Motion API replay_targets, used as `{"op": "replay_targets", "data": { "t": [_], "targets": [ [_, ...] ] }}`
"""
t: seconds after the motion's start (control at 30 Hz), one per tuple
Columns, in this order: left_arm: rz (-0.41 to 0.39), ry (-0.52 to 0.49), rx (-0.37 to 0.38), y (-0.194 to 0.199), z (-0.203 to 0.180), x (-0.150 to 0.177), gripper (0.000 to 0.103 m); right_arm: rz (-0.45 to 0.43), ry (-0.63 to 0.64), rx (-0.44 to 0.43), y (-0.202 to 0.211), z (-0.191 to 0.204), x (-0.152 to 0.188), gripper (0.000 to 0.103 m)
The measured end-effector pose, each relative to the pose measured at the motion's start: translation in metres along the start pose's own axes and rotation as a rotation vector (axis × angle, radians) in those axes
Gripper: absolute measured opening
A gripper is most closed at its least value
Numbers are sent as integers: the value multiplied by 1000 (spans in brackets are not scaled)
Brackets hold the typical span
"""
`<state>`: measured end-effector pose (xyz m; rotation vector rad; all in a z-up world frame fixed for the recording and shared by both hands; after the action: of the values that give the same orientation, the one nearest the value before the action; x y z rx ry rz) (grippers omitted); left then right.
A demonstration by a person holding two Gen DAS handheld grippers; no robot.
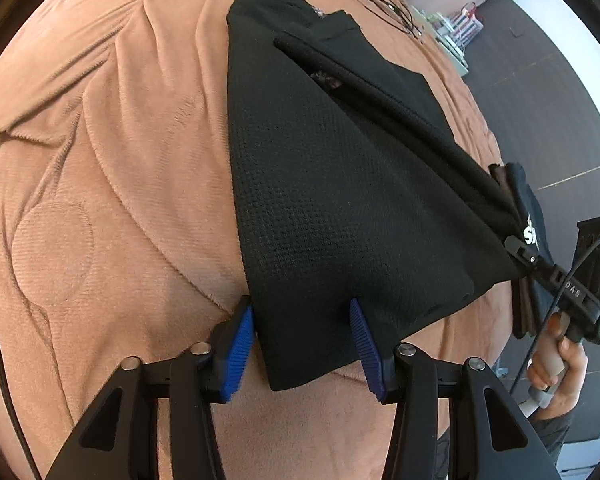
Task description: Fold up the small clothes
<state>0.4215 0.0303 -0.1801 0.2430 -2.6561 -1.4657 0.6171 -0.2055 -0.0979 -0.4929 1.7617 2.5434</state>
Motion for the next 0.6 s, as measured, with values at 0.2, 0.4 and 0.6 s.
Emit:
{"op": "replay_targets", "data": {
  "t": [0.2,0.4,0.6],
  "targets": [
    [16,-24,-2,-1,0,-3,10,-7,-64,-80,0,-7,1,4],
    [9,-13,23,17,18,-2,9,-32,-139,-233,5,-25,8,4],
    [29,21,80,16,28,-5,9,54,-199,-231,-39,-52,34,4]
  ]
}}
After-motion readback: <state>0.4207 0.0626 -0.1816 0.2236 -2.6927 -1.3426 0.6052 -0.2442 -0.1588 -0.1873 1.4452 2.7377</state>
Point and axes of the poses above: each gripper's, at about its wrist camera, not at the fingertips, and y roughly against the way its jaws point, z to its left, x to its underside, the point moved 3 cm from there along -y, roughly the way its jaws point, and after that the axes turned 14 degrees about z, right-handed, at the moved point
